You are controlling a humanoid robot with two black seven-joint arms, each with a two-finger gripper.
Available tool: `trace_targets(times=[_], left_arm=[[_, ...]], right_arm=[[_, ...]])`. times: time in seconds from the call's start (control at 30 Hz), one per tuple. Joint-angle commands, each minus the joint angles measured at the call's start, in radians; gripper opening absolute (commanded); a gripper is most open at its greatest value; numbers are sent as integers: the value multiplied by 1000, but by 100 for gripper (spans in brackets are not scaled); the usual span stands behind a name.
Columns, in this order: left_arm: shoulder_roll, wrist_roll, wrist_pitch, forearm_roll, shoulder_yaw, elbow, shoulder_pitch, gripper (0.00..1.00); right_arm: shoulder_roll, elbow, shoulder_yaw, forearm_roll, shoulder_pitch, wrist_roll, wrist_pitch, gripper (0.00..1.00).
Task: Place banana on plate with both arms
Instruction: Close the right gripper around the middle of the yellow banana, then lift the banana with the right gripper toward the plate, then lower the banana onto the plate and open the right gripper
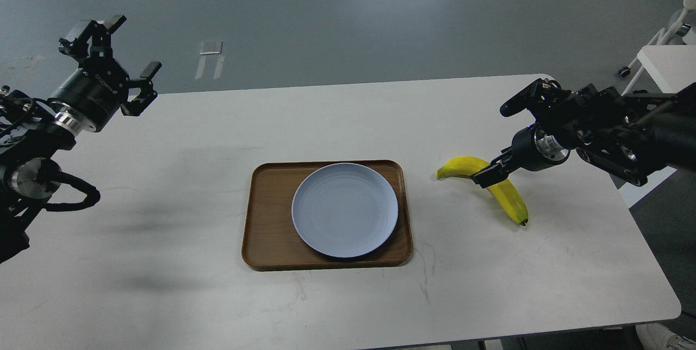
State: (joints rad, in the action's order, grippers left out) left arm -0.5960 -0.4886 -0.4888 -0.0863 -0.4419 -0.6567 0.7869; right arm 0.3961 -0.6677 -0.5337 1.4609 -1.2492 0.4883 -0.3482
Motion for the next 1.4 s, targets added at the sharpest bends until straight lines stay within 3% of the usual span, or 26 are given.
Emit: trace_targets(times=[0.0,0.07,0.17,0.2,0.27,0.3,0.33,0.4,0.47,0.67,0.9,1.37], left_arm=[[1,0,0,0,-5,0,0,99],[1,0,0,2,-6,0,0,99],[1,0,0,2,-9,0,0,99],[1,0,0,2,-9,0,2,99],[1,0,0,2,-9,0,2,99],[1,0,0,2,-9,0,0,99],[1,0,0,2,-9,0,2,99],[-1,0,0,2,-9,0,0,99],[-1,0,0,2,-9,0,0,99],[-2,0,0,3,-12,0,3,99],[-2,0,0,5,-12,0,15,99],[-19,0,0,5,-15,0,17,99]], right_arm=[[-2,3,-5,-1,27,0,26,99],[0,3,-6,-1,34,0,31,92],[1,3,-6,-1,40,0,32,66],[0,3,-8,-1,40,0,32,51],[0,3,-8,-1,40,0,32,34],[0,3,-8,-1,40,0,32,19],[3,2,-8,-1,39,0,31,11],[9,0,-8,-1,36,0,32,4],[12,-3,-9,-1,30,0,31,0],[41,-15,-2,-17,-39,0,32,0],[18,-133,14,-115,-237,0,25,0],[-332,-70,-52,-297,-202,0,-11,0]])
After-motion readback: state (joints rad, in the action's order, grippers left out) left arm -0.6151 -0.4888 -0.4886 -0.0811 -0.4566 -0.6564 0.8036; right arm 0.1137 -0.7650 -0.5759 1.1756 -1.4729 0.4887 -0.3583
